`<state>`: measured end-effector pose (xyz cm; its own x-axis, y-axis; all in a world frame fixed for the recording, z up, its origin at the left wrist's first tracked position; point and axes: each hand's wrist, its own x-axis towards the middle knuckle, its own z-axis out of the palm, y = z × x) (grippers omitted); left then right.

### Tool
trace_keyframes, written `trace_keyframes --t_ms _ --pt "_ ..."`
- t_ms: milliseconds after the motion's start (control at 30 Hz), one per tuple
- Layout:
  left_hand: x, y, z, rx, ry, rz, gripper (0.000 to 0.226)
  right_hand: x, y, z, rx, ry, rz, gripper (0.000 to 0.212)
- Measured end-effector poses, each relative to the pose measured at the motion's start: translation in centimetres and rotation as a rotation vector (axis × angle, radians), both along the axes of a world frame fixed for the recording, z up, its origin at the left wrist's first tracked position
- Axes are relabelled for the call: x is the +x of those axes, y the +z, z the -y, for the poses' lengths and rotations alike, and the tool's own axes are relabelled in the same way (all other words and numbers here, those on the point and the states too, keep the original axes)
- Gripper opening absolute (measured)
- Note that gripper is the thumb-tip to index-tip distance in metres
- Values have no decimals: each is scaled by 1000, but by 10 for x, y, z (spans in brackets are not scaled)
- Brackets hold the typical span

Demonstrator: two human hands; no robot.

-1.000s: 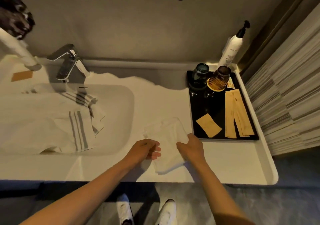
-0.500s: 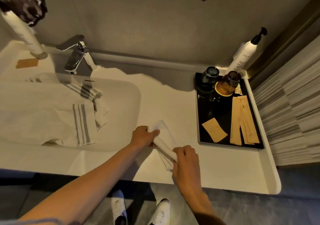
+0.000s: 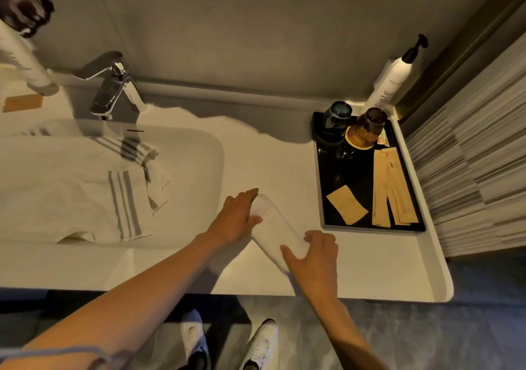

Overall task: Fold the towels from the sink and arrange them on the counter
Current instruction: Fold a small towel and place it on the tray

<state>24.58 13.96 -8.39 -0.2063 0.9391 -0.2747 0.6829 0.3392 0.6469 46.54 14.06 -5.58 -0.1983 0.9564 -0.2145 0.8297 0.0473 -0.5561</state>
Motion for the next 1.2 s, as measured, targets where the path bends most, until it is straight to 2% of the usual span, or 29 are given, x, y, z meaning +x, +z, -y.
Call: trace_keyframes --t_ms 33,100,167,233,300,367,467,500,600,667,767,933,1000,1067,1100,1167,1200 --pt "-4 1 -2 -32 -19 7 75 -2 -2 -3 -109 -14 10 58" --pt "-10 5 -3 -129 -65 32 70 -2 -2 -6 -258 66 67 54" --pt "-11 18 3 -230 -114 62 45 1 7 -6 -378 134 54 43" --pt "-10 25 10 -185 -66 181 39 9 21 -9 -459 39 -168 34" --pt "-7 39 14 -95 72 410 38 15 39 -15 -475 -136 -474 24" --pt "1 48 5 -64 167 589 32 24 54 -25 -510 -317 -737 23" --pt "24 60 -17 -80 294 732 32 36 62 -44 -519 -508 -895 26" --pt "34 63 -31 -75 321 708 32 43 61 -58 -504 -552 -908 28" --pt "56 71 -72 -47 274 434 32 61 55 -103 -457 -620 -872 31" --pt "74 71 -100 -30 294 423 32 73 50 -142 -407 -618 -818 30" --pt "93 63 -148 0 299 285 39 79 43 -203 -300 -568 -716 34" --pt "105 53 -212 65 288 175 53 76 25 -284 -137 -440 -479 44" --pt "110 52 -219 142 263 -55 58 72 21 -297 -67 -373 -374 57" --pt "114 49 -217 275 110 -414 57 73 19 -293 157 -269 -208 59" --pt "116 47 -214 341 -16 -510 53 74 18 -285 301 -167 -134 51" --pt "118 41 -209 344 -294 -568 50 75 10 -272 498 113 21 38" --pt "119 37 -208 269 -392 -574 53 75 5 -269 526 232 116 38"
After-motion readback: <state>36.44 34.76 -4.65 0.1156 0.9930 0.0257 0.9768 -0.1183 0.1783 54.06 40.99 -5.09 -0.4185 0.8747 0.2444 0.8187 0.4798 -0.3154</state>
